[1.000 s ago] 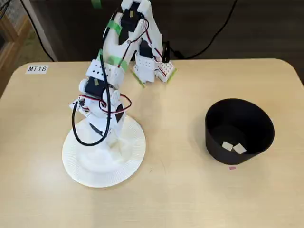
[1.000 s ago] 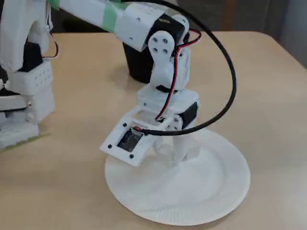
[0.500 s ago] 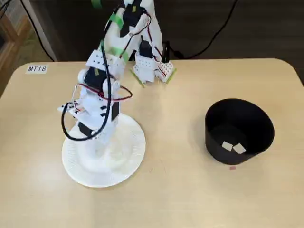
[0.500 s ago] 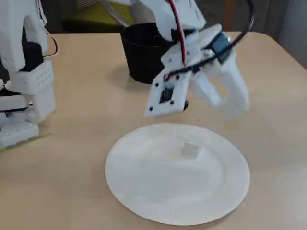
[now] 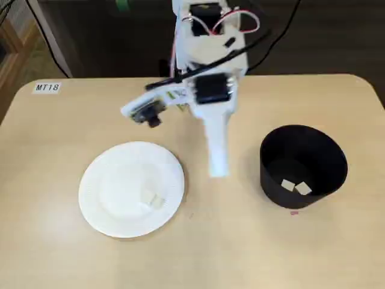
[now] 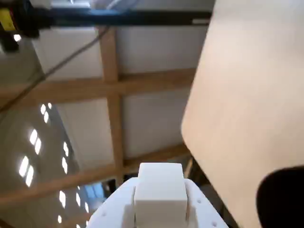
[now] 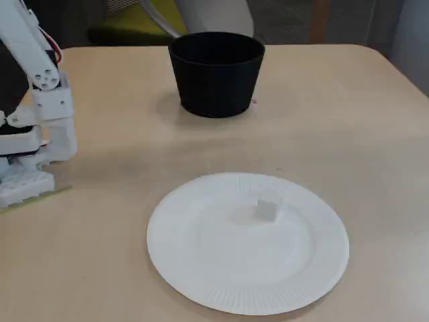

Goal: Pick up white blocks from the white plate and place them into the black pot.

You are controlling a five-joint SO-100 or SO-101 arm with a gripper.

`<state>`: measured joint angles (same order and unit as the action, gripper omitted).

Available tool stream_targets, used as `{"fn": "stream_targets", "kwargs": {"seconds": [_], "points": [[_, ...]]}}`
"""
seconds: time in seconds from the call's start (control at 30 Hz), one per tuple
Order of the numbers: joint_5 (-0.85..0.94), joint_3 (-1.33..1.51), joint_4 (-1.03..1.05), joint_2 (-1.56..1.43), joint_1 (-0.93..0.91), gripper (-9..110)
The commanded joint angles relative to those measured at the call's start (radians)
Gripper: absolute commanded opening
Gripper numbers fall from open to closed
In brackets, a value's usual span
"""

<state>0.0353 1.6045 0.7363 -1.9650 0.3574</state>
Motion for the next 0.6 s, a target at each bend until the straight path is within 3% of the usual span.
{"fn": "stream_targets", "kwargs": {"seconds": [0.0, 0.27, 0.57], "points": [[0.049, 0.103, -0.012, -0.072, 0.15, -2], [0.063, 0.502, -0.296, -0.067, 0.288, -2], [0.066, 0.528, -0.376, 0.018, 0.288, -2]]}}
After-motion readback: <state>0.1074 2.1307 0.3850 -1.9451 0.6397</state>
